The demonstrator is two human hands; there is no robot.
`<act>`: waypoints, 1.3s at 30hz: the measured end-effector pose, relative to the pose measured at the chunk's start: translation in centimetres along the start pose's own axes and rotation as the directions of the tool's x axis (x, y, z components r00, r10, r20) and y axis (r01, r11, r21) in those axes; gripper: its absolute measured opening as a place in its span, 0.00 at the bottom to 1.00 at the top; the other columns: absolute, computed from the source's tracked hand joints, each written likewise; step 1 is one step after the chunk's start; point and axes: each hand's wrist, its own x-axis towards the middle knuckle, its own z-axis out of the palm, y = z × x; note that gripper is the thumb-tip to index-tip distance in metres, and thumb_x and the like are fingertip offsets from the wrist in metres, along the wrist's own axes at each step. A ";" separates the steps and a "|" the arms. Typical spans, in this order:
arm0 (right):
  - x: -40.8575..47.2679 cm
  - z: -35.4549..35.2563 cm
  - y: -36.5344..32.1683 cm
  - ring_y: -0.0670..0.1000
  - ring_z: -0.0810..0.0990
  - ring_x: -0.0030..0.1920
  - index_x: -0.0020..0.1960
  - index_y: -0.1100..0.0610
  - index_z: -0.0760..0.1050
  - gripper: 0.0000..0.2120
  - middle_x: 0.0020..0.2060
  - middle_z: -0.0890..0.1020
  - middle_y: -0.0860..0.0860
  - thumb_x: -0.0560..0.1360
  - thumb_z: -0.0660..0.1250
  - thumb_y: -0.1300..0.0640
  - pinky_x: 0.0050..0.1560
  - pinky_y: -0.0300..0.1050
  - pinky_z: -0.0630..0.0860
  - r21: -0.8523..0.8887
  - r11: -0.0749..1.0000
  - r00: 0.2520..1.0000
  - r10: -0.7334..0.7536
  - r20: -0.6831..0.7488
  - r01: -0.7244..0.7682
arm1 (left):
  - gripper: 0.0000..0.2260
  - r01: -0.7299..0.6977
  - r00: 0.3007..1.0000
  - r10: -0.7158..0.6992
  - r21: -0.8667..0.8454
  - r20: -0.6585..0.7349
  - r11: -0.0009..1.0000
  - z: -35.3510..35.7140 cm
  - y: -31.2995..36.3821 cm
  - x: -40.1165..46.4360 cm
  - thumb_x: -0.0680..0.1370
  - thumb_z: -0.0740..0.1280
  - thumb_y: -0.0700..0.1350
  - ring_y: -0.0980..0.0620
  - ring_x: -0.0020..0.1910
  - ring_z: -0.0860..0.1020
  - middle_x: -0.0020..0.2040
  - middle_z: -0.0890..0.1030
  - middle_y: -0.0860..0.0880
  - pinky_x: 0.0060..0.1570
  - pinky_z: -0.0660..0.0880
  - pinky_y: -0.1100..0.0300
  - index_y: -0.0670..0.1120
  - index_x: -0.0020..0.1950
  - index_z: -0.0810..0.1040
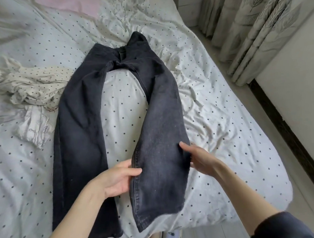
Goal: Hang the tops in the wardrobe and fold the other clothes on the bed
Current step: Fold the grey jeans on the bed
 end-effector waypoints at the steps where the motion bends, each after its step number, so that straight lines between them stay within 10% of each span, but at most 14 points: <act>1: -0.3 0.2 0.3 0.47 0.80 0.56 0.59 0.54 0.77 0.15 0.55 0.82 0.48 0.76 0.66 0.48 0.59 0.45 0.73 -0.073 0.997 0.999 0.017 -0.043 -0.021 | 0.16 0.059 0.997 -0.053 0.092 -0.065 0.994 -0.4 -0.6 -0.1 0.78 0.61 0.32 0.43 0.57 0.79 0.58 0.80 0.41 0.52 0.78 0.48 0.41 0.65 0.73; 5: -2.6 -0.4 3.7 0.47 0.77 0.43 0.44 0.58 0.77 0.04 0.41 0.79 0.50 0.74 0.69 0.57 0.47 0.41 0.72 -0.364 0.916 0.970 0.087 -0.229 -0.168 | 0.13 0.156 0.955 -0.068 0.296 -0.288 0.942 -0.5 -4.0 0.6 0.79 0.62 0.35 0.50 0.52 0.81 0.54 0.83 0.47 0.52 0.79 0.52 0.43 0.62 0.75; 9: -6.1 -2.1 6.0 0.51 0.71 0.35 0.38 0.59 0.69 0.13 0.35 0.72 0.54 0.77 0.64 0.54 0.37 0.43 0.67 -0.381 0.914 0.893 -0.048 -0.447 -0.141 | 0.12 0.118 0.984 -0.077 0.271 -0.158 0.955 2.4 -6.3 1.9 0.79 0.63 0.37 0.51 0.49 0.83 0.53 0.83 0.47 0.43 0.80 0.55 0.46 0.61 0.74; 12: -8.2 -3.3 7.9 0.51 0.69 0.32 0.34 0.57 0.63 0.18 0.29 0.70 0.51 0.78 0.63 0.52 0.31 0.43 0.61 -0.638 0.718 0.803 -0.190 -0.565 -0.279 | 0.13 0.134 0.986 -0.091 0.333 -0.141 0.933 4.7 -8.2 3.0 0.77 0.62 0.35 0.48 0.43 0.83 0.52 0.82 0.44 0.39 0.80 0.54 0.47 0.60 0.73; 16: -9.2 -4.2 9.9 0.57 0.77 0.49 0.53 0.58 0.70 0.07 0.49 0.80 0.56 0.78 0.61 0.55 0.45 0.45 0.71 -0.649 0.603 0.789 -0.052 -0.612 -0.464 | 0.15 0.262 0.963 -0.153 0.633 -0.223 0.729 5.4 -11.4 3.6 0.77 0.63 0.39 0.54 0.42 0.80 0.54 0.76 0.50 0.40 0.81 0.58 0.49 0.62 0.68; 20: -8.7 -2.5 9.3 0.59 0.74 0.60 0.70 0.58 0.61 0.21 0.64 0.72 0.58 0.79 0.59 0.54 0.56 0.50 0.72 -0.655 0.572 0.751 -0.099 -0.653 -0.494 | 0.14 0.228 0.930 0.081 0.737 -0.359 0.637 2.2 -10.9 3.0 0.79 0.60 0.42 0.53 0.49 0.75 0.57 0.74 0.48 0.46 0.74 0.61 0.47 0.66 0.70; 25: -5.9 3.7 6.9 0.58 0.59 0.72 0.75 0.57 0.55 0.25 0.74 0.60 0.55 0.80 0.57 0.54 0.68 0.54 0.64 -0.790 0.523 0.799 -0.300 -0.522 -0.320 | 0.08 0.068 0.703 0.496 0.743 -0.509 0.666 -4.5 -7.6 -0.9 0.79 0.61 0.40 0.51 0.51 0.76 0.54 0.80 0.46 0.49 0.69 0.62 0.46 0.56 0.77; 31: -2.3 14.0 5.8 0.55 0.55 0.74 0.76 0.53 0.52 0.26 0.76 0.55 0.54 0.81 0.55 0.54 0.70 0.50 0.61 -0.928 0.371 0.889 -0.412 -0.200 -0.037 | 0.14 0.119 0.453 0.521 0.629 -0.723 0.768 -12.7 -7.5 -4.6 0.78 0.62 0.37 0.44 0.56 0.75 0.62 0.74 0.41 0.57 0.71 0.53 0.42 0.64 0.71; 39: 4.1 26.8 7.2 0.52 0.47 0.76 0.77 0.51 0.51 0.25 0.77 0.50 0.51 0.82 0.53 0.53 0.73 0.48 0.56 -0.957 0.217 0.943 -0.309 0.122 0.195 | 0.23 0.115 0.477 0.365 0.468 -0.799 0.876 -19.8 -5.8 -6.1 0.78 0.66 0.45 0.43 0.62 0.71 0.62 0.72 0.44 0.61 0.68 0.52 0.40 0.69 0.64</act>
